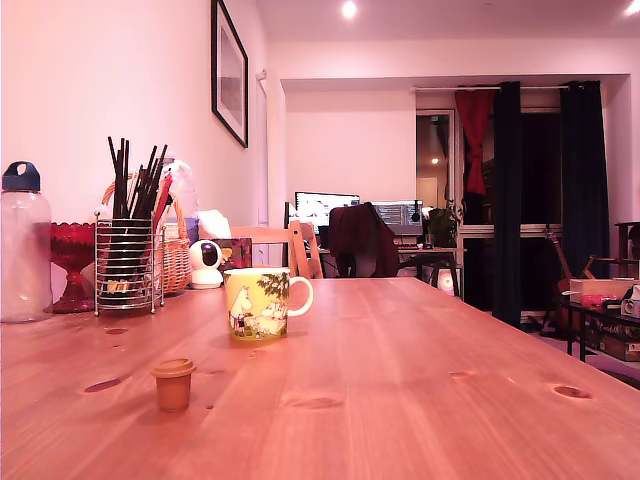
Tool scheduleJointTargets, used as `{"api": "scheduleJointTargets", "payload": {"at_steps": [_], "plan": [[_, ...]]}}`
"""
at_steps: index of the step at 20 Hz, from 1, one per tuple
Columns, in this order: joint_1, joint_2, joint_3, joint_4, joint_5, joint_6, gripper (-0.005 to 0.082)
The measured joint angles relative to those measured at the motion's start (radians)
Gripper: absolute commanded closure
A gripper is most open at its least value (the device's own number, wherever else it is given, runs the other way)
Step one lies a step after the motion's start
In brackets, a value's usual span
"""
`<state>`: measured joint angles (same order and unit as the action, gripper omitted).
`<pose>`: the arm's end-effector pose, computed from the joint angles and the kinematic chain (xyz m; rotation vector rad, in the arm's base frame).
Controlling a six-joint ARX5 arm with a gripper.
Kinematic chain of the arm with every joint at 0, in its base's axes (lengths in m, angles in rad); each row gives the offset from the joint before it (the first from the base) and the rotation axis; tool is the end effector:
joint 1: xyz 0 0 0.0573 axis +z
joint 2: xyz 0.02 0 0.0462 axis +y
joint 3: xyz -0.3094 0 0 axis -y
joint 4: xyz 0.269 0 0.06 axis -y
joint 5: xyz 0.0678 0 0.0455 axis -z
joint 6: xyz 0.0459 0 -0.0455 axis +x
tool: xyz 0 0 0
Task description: Pick the coffee capsule and then drop it inside the coffee cup in front of you
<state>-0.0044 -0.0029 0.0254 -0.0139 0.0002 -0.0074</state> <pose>0.0915 -0.0004 0.1718 -0.0074 -0.0144 -0.0047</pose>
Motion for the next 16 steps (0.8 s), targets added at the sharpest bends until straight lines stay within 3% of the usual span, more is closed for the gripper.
{"api": "scheduleJointTargets", "payload": {"at_steps": [3, 10, 14, 16], "plan": [[0.025, 0.000, -0.004, -0.100, 0.129, -0.016, 0.0790], [0.025, 0.000, -0.009, -0.098, 0.141, -0.017, 0.0790], [0.025, 0.000, -0.009, -0.076, 0.242, -0.081, 0.0790], [0.010, 0.000, -0.009, -0.072, 0.280, -0.090, 0.0790]]}}
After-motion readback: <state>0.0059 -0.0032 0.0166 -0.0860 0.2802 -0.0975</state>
